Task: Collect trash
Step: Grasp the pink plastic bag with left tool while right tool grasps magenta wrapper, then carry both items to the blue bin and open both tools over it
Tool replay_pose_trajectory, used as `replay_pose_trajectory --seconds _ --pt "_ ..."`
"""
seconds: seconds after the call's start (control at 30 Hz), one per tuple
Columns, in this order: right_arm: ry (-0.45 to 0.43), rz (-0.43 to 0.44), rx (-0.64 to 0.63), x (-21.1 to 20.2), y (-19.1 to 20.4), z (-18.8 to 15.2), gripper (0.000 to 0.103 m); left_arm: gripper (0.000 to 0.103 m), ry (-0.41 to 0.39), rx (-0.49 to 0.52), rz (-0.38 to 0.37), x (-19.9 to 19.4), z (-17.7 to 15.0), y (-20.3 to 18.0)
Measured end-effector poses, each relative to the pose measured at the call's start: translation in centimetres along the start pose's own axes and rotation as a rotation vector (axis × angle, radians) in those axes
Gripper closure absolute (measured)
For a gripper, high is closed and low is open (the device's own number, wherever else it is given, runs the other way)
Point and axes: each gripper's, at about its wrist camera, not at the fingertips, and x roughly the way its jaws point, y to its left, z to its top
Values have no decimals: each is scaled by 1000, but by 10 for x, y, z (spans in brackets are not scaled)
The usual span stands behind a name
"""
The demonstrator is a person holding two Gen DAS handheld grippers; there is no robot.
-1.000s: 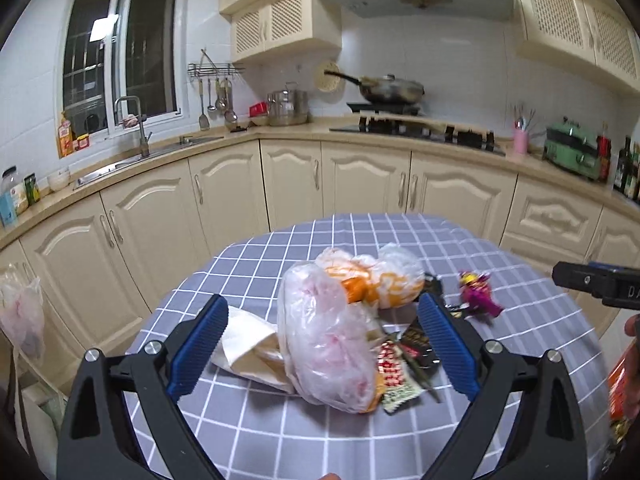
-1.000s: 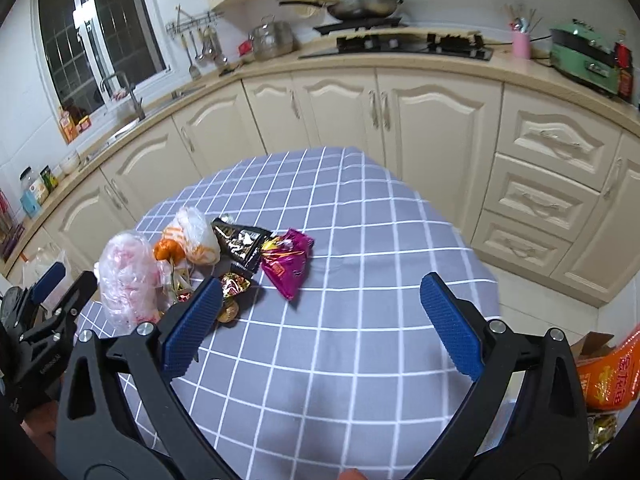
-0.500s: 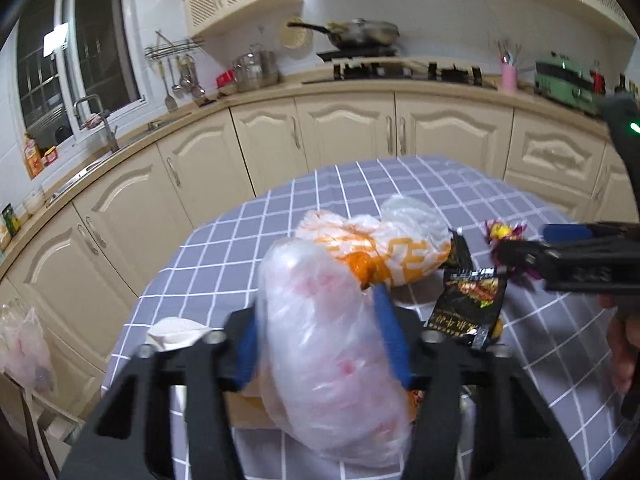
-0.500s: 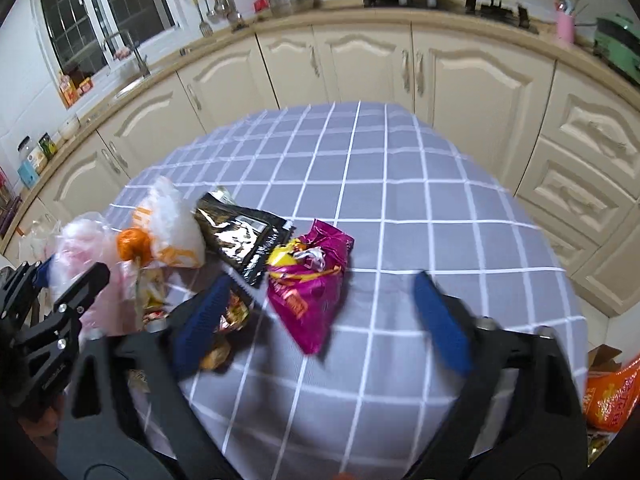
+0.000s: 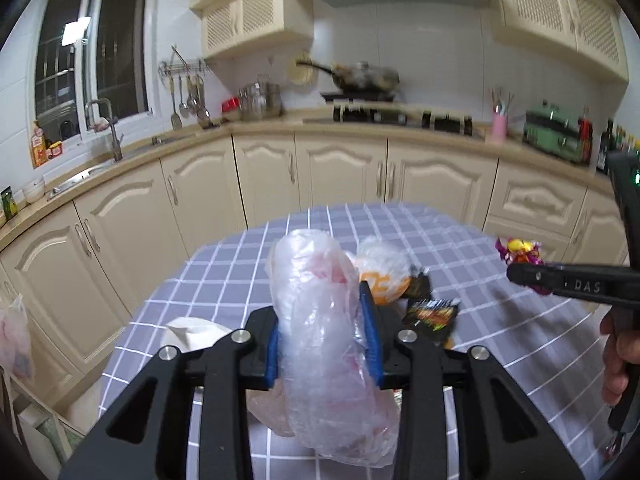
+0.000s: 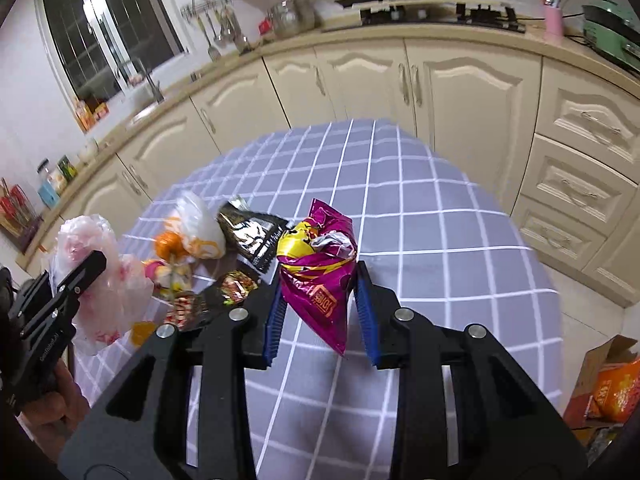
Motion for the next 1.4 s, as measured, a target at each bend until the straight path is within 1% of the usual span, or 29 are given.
replay_pose_trajectory --seconds 0.13,0.27,0.4,0.5,0.57,0.63,0.7,0.73,0.77,0.87,0.93,0.97,1.0,1.03,1.13,1.2,1.23,1.27,1.33,1.4 --pt "-46 12 3 -28 -3 1 71 71 -79 -27 -16 -32 10 -6" --pt "-98 16 8 -58 -7 0 71 71 -128 -29 -57 -55 23 -21" --pt "-147 -3 21 -91 -20 -3 71 71 -160 -16 -153 -73 33 -57" --pt "-185 -32 47 -120 -40 -9 71 71 -166 -7 -227 -79 35 -85" --pt "-208 -67 71 -141 -59 -15 71 71 -165 4 -288 -82 35 -112" --pt "-229 -120 108 -164 -86 -24 71 71 -154 9 -344 -82 34 -136" --pt "-240 -169 147 -185 -111 -36 71 71 -133 29 -424 -82 30 -172" --pt "-243 -194 163 -193 -123 -42 71 71 -126 39 -442 -83 25 -185" --pt "-241 -238 194 -204 -143 -53 71 71 -110 52 -474 -82 21 -203" --pt "-219 -322 281 -222 -189 -83 71 70 -47 97 -574 -78 2 -257" --pt "-179 -383 364 -228 -227 -111 71 70 2 133 -622 -72 -15 -290" --pt "-157 -406 397 -229 -242 -125 71 70 39 153 -651 -66 -28 -311" --pt "-138 -420 422 -230 -254 -134 71 70 63 168 -666 -62 -37 -323" --pt "-108 -436 467 -227 -272 -151 71 70 95 189 -679 -57 -48 -338" --pt "-46 -454 547 -217 -304 -189 71 70 215 240 -720 -33 -91 -383" --pt "-2 -453 603 -205 -325 -210 71 70 290 283 -725 -14 -117 -410" --pt "18 -454 628 -199 -335 -220 71 70 319 296 -729 -6 -128 -418" --pt "30 -450 644 -195 -340 -228 71 70 370 310 -734 6 -142 -429" --pt "63 -441 677 -182 -351 -243 71 70 444 328 -744 24 -164 -446" --pt "92 -437 698 -170 -356 -253 71 70 483 344 -757 35 -177 -456"
